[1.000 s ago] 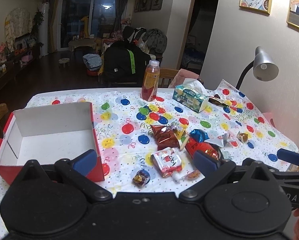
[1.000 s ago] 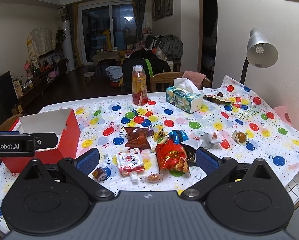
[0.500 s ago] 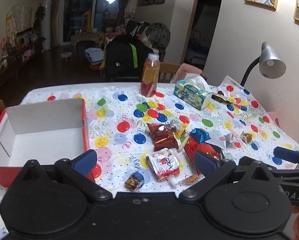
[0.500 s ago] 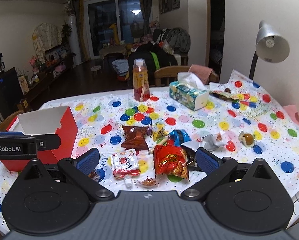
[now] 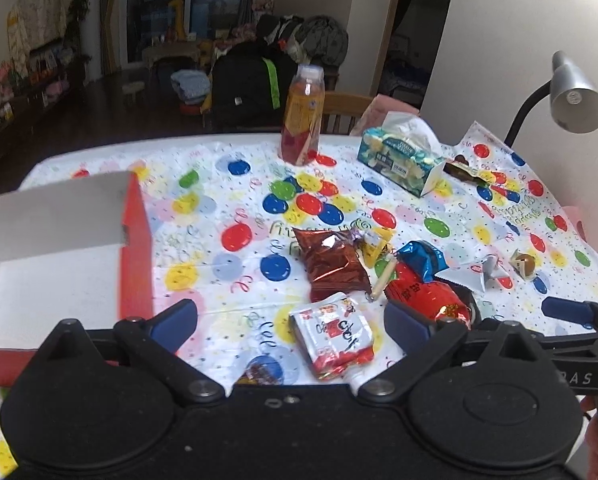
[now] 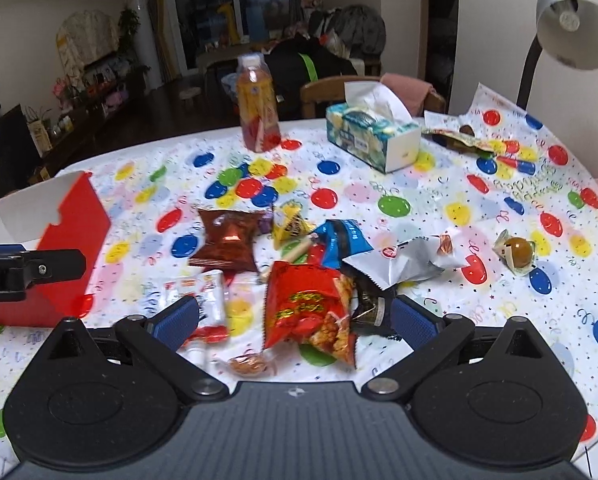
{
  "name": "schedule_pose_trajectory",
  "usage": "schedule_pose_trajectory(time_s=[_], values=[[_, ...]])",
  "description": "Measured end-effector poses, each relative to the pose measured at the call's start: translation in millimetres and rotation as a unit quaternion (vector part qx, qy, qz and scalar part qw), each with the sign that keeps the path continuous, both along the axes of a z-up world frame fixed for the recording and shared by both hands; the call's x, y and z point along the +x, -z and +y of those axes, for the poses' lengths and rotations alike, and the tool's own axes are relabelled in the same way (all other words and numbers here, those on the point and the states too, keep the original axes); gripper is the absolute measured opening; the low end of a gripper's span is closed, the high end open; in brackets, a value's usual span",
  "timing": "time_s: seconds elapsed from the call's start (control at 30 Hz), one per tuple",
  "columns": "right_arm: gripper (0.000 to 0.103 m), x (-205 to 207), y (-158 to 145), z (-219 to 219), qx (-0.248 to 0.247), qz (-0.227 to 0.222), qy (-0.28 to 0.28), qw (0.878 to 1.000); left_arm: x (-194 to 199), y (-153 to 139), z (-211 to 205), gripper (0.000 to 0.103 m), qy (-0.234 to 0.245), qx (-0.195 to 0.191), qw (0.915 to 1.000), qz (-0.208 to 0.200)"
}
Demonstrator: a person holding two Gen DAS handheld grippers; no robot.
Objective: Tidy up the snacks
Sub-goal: 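Grasp the white snack packet with the left tool while the right tool grasps the red chip bag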
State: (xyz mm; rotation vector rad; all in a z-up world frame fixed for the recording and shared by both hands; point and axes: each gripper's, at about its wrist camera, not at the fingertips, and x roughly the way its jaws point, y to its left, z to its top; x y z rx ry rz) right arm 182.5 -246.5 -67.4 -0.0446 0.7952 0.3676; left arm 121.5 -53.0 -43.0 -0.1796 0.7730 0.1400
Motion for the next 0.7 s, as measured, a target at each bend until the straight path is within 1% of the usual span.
schedule_pose_trajectory(time_s=[0.13,0.2,0.37,0.5,0.67,0.7], values=[[0.102,20,13,-3,-0.003,0.016,0.0,1.0,25,18,-8,0.097,0.004,-0.006,0.9997,0.022],[0.1,29,19,-3,-0.002,0.027,-0.002,1.0,36,29,-11,0.096,0.004,-0.013,0.9992,0.036],[0.1,46,35,1,-0.013,0.043,-0.017,0.999,62,50,-17,0.096,-0.008,-0.027,0.9972,0.069],[0.1,62,47,4,-0.017,0.057,-0.023,0.998,79,65,-22,0.095,-0.016,-0.03,0.9955,0.088],[0.1,76,60,7,-0.021,0.078,-0.028,0.996,95,84,-24,0.09,-0.034,-0.042,0.9913,0.12],[0.099,78,62,8,-0.021,0.081,-0.029,0.996,98,87,-24,0.089,-0.036,-0.046,0.9905,0.125]])
